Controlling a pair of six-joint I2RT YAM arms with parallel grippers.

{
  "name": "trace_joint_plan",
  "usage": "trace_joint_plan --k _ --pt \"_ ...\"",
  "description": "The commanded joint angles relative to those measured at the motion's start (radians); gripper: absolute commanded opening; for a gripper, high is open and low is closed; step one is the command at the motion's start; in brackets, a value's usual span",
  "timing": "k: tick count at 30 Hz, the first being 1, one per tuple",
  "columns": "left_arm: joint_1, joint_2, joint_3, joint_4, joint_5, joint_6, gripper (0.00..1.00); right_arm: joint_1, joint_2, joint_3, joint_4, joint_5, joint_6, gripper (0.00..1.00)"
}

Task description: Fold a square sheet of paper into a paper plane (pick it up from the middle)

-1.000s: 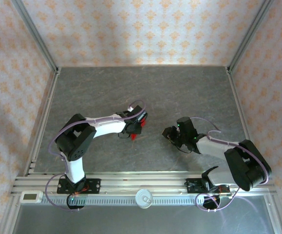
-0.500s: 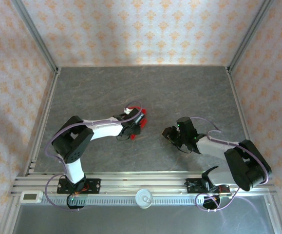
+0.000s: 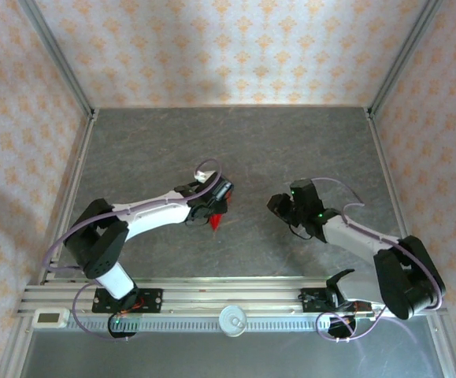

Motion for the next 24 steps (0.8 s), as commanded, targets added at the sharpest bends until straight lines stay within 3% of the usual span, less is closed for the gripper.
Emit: trace_joint_plan --k 1,7,13,16,18,21,24 --pt "-0.003 -0.058 -0.002 -0.057 -0.066 -0.019 0.45 -0.010 -0.074 0.043 -0.103 0.159 -0.061 0.37" --pt "0.009 -0.195 -0.057 -0.039 -0.200 0.052 0.48 -0.015 -0.245 0.060 -0.139 0.515 -0.188 0.44" --pt "0.130 -0.339 -0.189 0.057 -0.275 0.117 0.56 -0.050 -0.332 -0.044 0.080 0.898 -0.400 0.73" --pt "0.191 -0.414 -0.252 0.103 -0.359 0.162 0.65 -0.129 -0.290 -0.095 0.222 0.929 -0.487 0.79" --pt "0.220 -0.467 -0.302 0.145 -0.436 0.192 0.78 -0.180 -0.236 -0.139 0.354 0.916 -0.537 0.80" --pt "0.298 -0.537 -0.394 0.267 -0.491 0.237 0.92 -0.257 -0.129 -0.168 0.503 0.812 -0.574 0.80" --pt "0.385 -0.575 -0.459 0.387 -0.528 0.311 0.97 -0.280 0.012 -0.219 0.731 0.770 -0.652 0.80"
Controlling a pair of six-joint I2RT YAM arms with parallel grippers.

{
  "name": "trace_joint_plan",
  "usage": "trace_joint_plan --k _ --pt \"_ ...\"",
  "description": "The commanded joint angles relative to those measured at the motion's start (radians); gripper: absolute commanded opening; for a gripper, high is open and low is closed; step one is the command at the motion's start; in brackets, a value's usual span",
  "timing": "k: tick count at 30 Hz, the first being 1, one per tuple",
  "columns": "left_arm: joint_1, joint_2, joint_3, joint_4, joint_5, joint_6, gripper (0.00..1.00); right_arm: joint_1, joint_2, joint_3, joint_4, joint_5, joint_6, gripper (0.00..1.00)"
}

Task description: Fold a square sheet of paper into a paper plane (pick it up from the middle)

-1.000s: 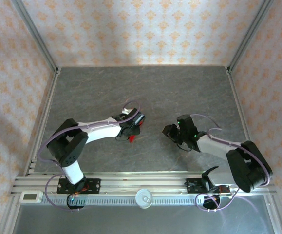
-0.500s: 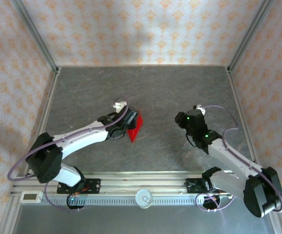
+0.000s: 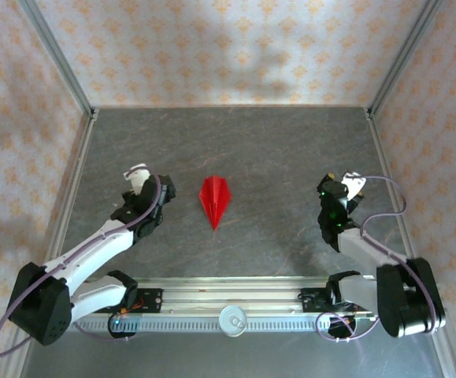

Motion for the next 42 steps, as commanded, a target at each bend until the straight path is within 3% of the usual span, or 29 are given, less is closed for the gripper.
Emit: trace_joint_plan --k 1,4,7,9,12,15,19,20,24,26,28,32,38,41,42 --pt "0.072 -0.032 -0.069 0.215 -0.134 0.126 0.97 -0.018 0.128 -0.043 0.345 -0.029 -0.121 0.80" --pt "0.120 -0.031 -0.127 0.380 -0.168 0.259 0.97 -0.031 0.222 0.004 0.389 -0.160 -0.175 0.83" --pt "0.161 0.000 -0.187 0.556 -0.122 0.372 0.97 -0.036 0.274 -0.025 0.569 -0.260 -0.254 0.84" --pt "0.175 0.042 -0.224 0.674 -0.115 0.423 0.97 -0.062 0.313 -0.046 0.633 -0.285 -0.233 0.85" --pt "0.205 0.123 -0.252 0.812 -0.081 0.475 0.98 -0.107 0.387 -0.133 0.879 -0.354 -0.205 0.85" --pt "0.240 0.206 -0.257 0.917 -0.020 0.493 0.98 -0.111 0.368 -0.086 0.744 -0.351 -0.198 0.85" --pt "0.266 0.295 -0.285 1.104 0.042 0.539 0.98 -0.123 0.368 -0.087 0.747 -0.355 -0.187 0.93" --pt "0.273 0.309 -0.292 1.136 0.057 0.544 0.98 -0.123 0.375 -0.093 0.771 -0.355 -0.187 1.00" --pt "0.329 0.407 -0.339 1.331 0.174 0.546 0.98 -0.123 0.369 -0.093 0.764 -0.353 -0.188 1.00" --pt "0.343 0.411 -0.331 1.298 0.273 0.554 0.96 -0.123 0.367 -0.091 0.755 -0.355 -0.188 1.00" --pt "0.353 0.472 -0.372 1.447 0.323 0.577 0.95 -0.123 0.366 -0.093 0.759 -0.355 -0.188 1.00" --pt "0.374 0.458 -0.354 1.386 0.373 0.565 0.97 -0.123 0.367 -0.093 0.758 -0.355 -0.188 1.00" --pt "0.362 0.450 -0.352 1.372 0.336 0.567 0.99 -0.123 0.367 -0.093 0.758 -0.355 -0.188 1.00" --pt "0.365 0.447 -0.350 1.360 0.470 0.611 0.99 -0.123 0.368 -0.093 0.758 -0.355 -0.188 1.00" --pt "0.367 0.450 -0.353 1.369 0.468 0.610 0.99 -0.122 0.368 -0.093 0.758 -0.355 -0.188 1.00"
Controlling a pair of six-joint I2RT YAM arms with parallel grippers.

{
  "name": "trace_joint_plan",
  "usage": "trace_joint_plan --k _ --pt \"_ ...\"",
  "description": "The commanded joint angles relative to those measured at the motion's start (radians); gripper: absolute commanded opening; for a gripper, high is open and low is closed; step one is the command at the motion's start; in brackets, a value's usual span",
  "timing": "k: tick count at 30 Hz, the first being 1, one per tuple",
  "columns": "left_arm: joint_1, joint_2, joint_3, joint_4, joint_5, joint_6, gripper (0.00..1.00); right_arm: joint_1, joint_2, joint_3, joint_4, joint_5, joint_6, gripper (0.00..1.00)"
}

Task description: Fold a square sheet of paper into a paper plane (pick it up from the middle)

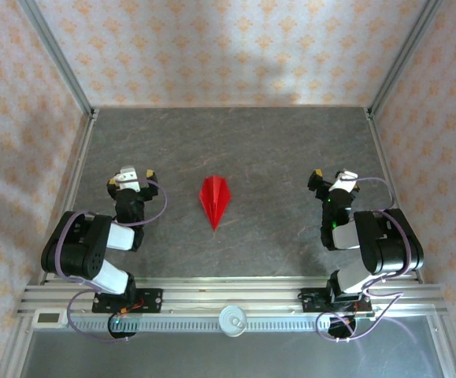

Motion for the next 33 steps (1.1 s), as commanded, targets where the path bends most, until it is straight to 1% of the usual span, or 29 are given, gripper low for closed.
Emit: trace_joint_plan --k 1,2,33 --pt "0.006 -0.002 0.007 0.039 0.083 0.033 0.99 -0.005 -0.009 0.009 0.036 -0.005 -0.004 1.00" --pt "0.006 -0.002 0.015 0.020 0.064 0.021 0.99 -0.005 -0.008 0.009 0.036 -0.005 -0.004 1.00" --pt "0.010 -0.002 0.015 0.022 0.065 0.019 0.99 -0.005 -0.008 0.009 0.034 -0.006 -0.006 1.00"
